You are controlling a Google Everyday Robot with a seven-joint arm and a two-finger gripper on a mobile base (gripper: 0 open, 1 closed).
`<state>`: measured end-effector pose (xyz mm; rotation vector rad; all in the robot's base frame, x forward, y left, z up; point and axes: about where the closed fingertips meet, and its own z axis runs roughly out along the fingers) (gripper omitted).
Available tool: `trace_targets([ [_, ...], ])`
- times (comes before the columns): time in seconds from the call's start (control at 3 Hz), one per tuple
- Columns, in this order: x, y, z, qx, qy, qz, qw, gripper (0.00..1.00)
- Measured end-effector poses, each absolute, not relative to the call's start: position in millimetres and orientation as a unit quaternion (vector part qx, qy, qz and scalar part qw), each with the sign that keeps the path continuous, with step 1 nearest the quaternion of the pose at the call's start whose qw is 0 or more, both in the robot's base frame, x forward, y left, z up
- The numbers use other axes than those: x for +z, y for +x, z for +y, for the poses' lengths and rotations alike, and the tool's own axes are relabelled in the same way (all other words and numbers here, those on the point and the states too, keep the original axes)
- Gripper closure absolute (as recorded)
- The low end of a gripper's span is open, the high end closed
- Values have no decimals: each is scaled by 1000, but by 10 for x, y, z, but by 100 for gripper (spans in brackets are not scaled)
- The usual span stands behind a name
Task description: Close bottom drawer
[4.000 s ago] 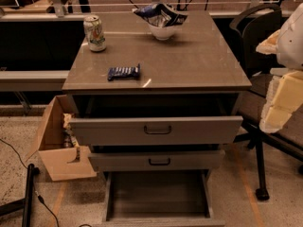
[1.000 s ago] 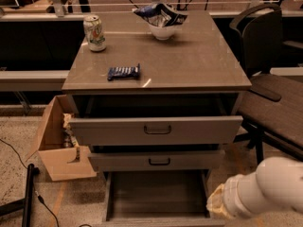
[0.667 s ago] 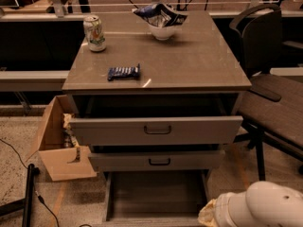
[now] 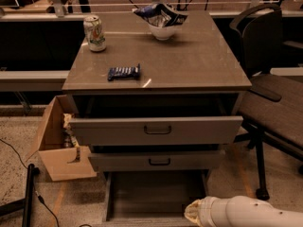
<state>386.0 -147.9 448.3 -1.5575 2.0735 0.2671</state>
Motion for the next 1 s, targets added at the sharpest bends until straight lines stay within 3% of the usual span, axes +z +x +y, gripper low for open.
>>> trace_targets([
  [1.0, 4295, 4000, -1503, 85, -553, 776, 292, 100],
])
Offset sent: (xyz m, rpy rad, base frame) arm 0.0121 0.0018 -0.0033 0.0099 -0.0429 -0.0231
